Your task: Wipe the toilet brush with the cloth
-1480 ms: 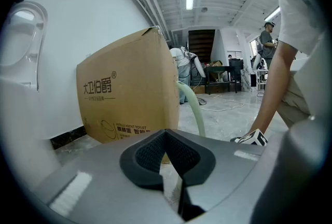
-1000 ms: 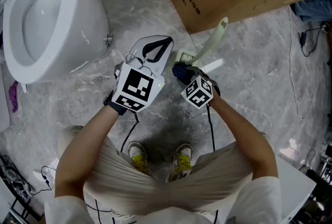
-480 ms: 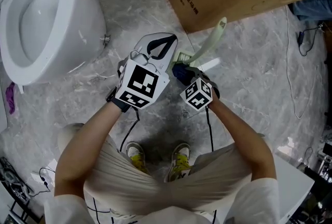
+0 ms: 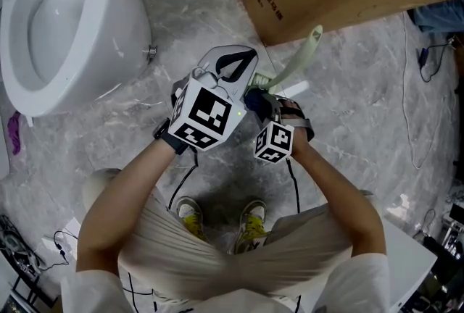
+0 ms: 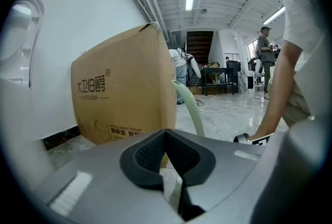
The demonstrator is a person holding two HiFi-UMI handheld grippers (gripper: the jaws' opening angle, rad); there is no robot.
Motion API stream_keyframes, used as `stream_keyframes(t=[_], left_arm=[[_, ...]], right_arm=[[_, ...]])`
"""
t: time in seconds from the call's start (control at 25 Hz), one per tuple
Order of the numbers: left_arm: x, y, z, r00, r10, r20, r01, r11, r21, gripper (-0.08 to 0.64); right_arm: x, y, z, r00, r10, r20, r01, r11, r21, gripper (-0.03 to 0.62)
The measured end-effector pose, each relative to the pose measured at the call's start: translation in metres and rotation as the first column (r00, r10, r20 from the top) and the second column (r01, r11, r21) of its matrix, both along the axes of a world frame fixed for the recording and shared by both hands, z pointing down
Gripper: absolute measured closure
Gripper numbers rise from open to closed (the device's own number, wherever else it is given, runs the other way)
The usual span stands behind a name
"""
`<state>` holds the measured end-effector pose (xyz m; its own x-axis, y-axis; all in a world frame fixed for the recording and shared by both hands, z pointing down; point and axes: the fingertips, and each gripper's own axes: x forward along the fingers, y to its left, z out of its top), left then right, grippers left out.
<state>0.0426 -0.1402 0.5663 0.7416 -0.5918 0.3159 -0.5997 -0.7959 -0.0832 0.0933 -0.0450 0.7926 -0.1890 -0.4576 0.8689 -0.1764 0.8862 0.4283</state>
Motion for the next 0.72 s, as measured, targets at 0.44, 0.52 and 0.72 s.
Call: stream_keyframes(t=[0.44,0.52,0.72], left_arm=[[-0.012,-0.006,0.001,0.999,-0.036,0.013,0.036,0.999,-0.001,0.560],[-0.016,-0.008,0.001,0.999,-0.044,0.014,0.044,0.999,-0.002,0.560],[-0.015,-0.006,0.005,0.999,-0.040,0.028,0.040,0.999,-0.004,0.560]], right_arm=[[0.001,-0.006,0.016,0.980,0.161,0.114,-0.145,0.979,-0.142,0.428],[-0.001,-0.005,0.018,0.974,0.187,0.127,-0.163,0.970,-0.180,0.429],[-0.002,-0.006,0.017,0.961,0.225,0.164,-0.184,0.955,-0.231,0.430]])
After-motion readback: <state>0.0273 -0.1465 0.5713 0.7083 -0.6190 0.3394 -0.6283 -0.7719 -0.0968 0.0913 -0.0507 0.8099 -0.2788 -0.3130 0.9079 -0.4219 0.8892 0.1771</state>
